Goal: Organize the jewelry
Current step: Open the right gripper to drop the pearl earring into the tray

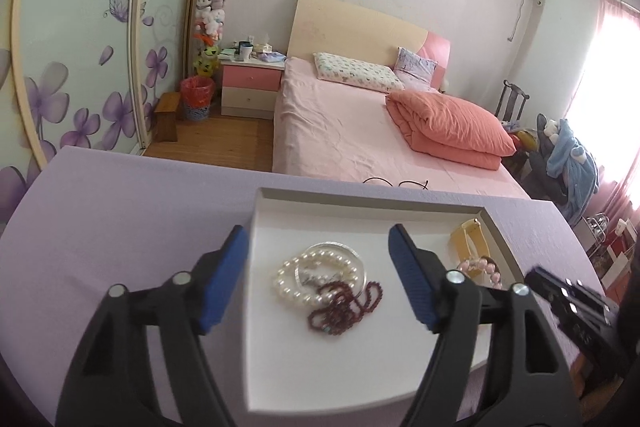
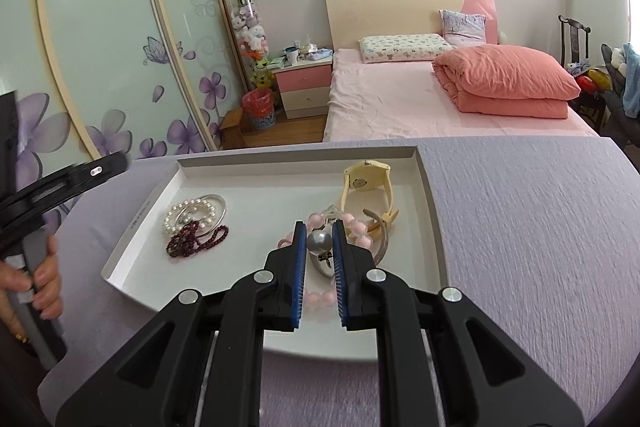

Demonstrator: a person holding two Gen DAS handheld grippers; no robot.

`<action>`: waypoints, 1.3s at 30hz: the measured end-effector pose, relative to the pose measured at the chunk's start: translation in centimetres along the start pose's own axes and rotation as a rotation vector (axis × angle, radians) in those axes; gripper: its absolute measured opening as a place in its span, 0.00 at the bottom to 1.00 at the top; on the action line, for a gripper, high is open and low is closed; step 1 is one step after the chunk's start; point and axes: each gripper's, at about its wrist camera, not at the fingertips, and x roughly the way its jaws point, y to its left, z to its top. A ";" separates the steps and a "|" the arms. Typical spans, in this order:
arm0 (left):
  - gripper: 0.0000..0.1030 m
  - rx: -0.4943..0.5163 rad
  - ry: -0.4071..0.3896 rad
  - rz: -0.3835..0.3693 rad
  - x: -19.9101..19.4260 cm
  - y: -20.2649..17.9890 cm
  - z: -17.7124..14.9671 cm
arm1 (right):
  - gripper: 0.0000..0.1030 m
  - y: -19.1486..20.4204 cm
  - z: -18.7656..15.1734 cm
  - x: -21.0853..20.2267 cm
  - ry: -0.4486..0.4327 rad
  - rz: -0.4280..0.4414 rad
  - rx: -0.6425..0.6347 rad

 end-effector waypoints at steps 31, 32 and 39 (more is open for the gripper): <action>0.82 0.017 0.025 0.016 -1.5 1.1 -2.7 | 0.46 -0.9 0.6 2.6 0.005 -0.073 0.008; 0.82 0.015 0.025 0.016 -1.7 1.2 -2.8 | 0.46 -0.9 0.5 2.3 0.004 -0.070 0.009; 0.82 0.006 0.017 0.015 -3.7 1.5 -3.6 | 0.50 -0.1 -0.7 -0.1 -0.002 -0.056 0.001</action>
